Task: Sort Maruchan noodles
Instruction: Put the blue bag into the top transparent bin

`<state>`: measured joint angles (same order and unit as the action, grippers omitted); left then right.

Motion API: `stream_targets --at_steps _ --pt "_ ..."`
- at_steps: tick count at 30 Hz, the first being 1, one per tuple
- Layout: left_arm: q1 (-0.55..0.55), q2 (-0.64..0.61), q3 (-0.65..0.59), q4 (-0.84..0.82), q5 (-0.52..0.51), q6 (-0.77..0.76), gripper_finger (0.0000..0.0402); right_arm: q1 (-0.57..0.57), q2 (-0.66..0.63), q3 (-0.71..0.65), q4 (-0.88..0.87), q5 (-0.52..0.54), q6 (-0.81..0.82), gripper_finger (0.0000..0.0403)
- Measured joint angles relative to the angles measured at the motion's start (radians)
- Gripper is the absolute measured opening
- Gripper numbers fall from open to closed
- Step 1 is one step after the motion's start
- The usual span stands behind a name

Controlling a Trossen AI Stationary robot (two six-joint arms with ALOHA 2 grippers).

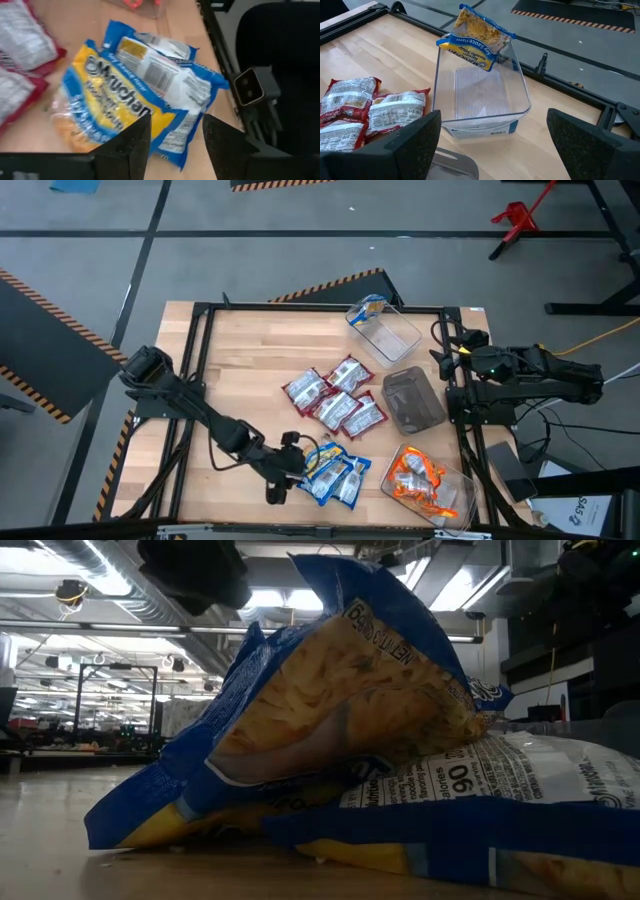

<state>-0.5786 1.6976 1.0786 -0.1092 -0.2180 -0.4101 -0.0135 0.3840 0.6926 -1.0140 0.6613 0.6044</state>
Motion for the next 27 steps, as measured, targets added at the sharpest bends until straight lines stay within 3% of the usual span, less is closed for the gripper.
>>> stream_targets --at_steps 8,16,27 --pt "0.011 0.046 0.000 0.012 0.054 0.000 0.0212 0.000 0.000 0.000 0.001 0.000 0.000 0.0351" --pt "0.030 0.048 0.000 0.015 -0.017 -0.002 0.0247 0.000 0.000 0.000 0.001 0.000 0.000 0.0351" --pt "0.041 0.109 0.001 0.062 -0.011 -0.003 0.0256 0.000 0.000 0.000 0.001 0.000 0.000 0.0351"
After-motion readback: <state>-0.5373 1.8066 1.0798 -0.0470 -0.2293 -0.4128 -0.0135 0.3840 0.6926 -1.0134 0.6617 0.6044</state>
